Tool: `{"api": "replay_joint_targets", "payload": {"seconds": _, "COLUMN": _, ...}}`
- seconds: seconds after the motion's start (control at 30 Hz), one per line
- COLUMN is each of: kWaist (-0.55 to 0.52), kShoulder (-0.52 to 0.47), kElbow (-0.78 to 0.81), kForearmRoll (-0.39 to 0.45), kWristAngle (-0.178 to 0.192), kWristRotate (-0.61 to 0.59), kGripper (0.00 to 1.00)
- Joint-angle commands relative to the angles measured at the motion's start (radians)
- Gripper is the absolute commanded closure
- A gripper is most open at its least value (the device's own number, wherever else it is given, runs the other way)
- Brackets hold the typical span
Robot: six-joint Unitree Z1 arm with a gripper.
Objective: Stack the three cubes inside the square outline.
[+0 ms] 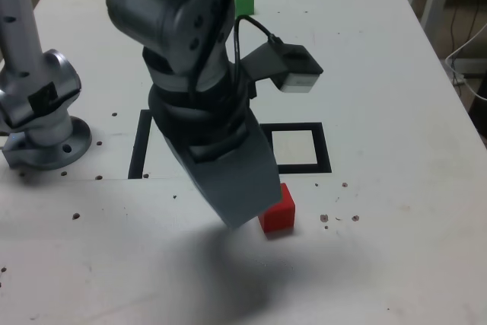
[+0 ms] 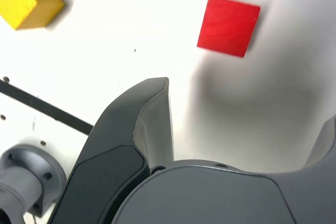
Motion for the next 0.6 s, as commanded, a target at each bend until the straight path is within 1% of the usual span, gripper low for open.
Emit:
{"api": "replay_joint_targets", "payload": {"seconds": 0.0, "kWaist": 0.013, "kShoulder": 0.007, "kElbow": -0.005, "kForearmRoll": -0.006, "kWristAngle": 0.009, "kWristRotate": 0.016, "kGripper": 0.02}}
{"api": "replay_joint_targets", "payload": {"seconds": 0.2, "kWaist": 0.07, "kShoulder": 0.024, "kElbow": -0.006, "kForearmRoll": -0.031, "kWristAngle": 0.022, "kWristRotate": 0.073, "kGripper": 0.02}}
{"api": "replay_joint_targets", "payload": {"seconds": 0.37, "kWaist": 0.124, "kShoulder": 0.047, "kElbow": -0.009, "kForearmRoll": -0.066, "kWristAngle": 0.023, "kWristRotate": 0.12, "kGripper": 0.02}}
{"api": "replay_joint_targets", "payload": {"seconds": 0.57, "kWaist": 0.159, "kShoulder": 0.081, "kElbow": -0.008, "kForearmRoll": -0.106, "kWristAngle": 0.023, "kWristRotate": 0.148, "kGripper": 0.02}}
